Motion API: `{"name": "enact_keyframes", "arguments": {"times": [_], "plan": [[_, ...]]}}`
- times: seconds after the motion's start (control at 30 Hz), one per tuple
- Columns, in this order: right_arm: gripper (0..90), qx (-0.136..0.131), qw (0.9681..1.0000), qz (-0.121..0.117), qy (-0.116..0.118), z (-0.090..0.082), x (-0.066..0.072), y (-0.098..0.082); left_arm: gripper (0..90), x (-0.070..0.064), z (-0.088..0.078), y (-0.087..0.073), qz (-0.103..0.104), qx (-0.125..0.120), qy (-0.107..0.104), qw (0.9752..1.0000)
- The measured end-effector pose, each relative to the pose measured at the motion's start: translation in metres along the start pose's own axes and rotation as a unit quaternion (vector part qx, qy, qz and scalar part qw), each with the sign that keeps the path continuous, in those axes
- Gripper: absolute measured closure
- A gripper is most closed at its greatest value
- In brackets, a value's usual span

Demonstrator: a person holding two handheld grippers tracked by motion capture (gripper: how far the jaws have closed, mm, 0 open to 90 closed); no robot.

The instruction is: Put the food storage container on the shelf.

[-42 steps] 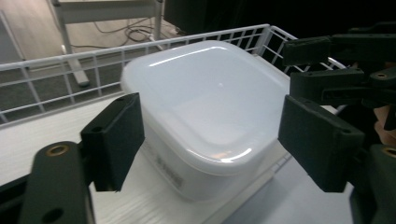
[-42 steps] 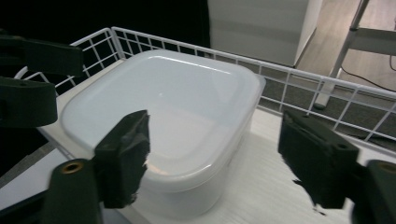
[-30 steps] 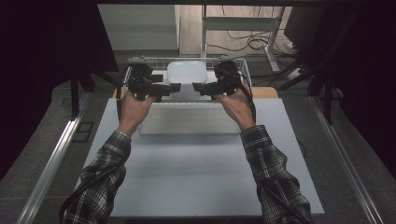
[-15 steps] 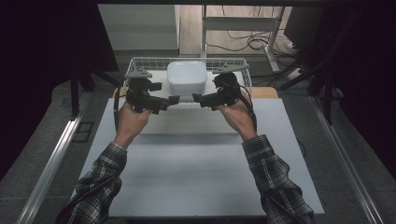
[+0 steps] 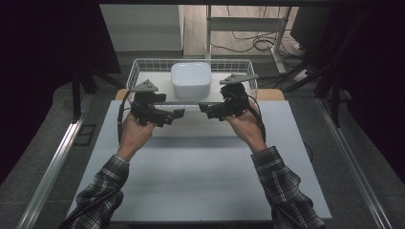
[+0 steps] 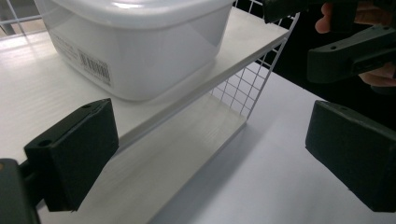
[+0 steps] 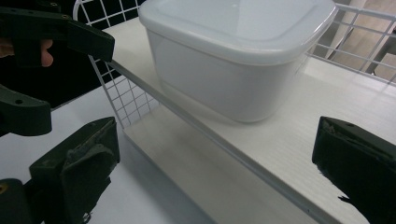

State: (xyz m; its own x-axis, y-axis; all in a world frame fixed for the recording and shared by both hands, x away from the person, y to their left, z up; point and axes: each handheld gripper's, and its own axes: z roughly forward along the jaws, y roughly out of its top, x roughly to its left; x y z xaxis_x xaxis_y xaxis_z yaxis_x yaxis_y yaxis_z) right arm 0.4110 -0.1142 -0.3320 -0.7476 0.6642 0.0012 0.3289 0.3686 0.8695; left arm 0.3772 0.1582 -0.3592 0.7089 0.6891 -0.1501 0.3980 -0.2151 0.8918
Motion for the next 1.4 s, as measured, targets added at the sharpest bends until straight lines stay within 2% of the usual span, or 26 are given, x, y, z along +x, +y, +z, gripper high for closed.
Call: {"name": "enact_keyframes", "arguments": {"times": [0.23, 0.57, 1.4], "plan": [[0.7, 0.002, 1.0000, -0.004, 0.004, -0.004, 0.001, -0.008, 1.7, -0.004, -0.003, -0.006, 0.004, -0.006, -0.003, 1.0000], [0.9, -0.001, 0.9999, -0.010, 0.005, -0.014, 0.005, -0.019, 1.4, -0.011, -0.007, -0.020, 0.007, 0.008, -0.006, 0.9999], [0.9, 0.000, 0.9992, -0.037, 0.014, -0.021, 0.028, -0.058, 2.0, -0.032, -0.007, -0.066, 0.013, 0.025, 0.000, 0.9996]]}}
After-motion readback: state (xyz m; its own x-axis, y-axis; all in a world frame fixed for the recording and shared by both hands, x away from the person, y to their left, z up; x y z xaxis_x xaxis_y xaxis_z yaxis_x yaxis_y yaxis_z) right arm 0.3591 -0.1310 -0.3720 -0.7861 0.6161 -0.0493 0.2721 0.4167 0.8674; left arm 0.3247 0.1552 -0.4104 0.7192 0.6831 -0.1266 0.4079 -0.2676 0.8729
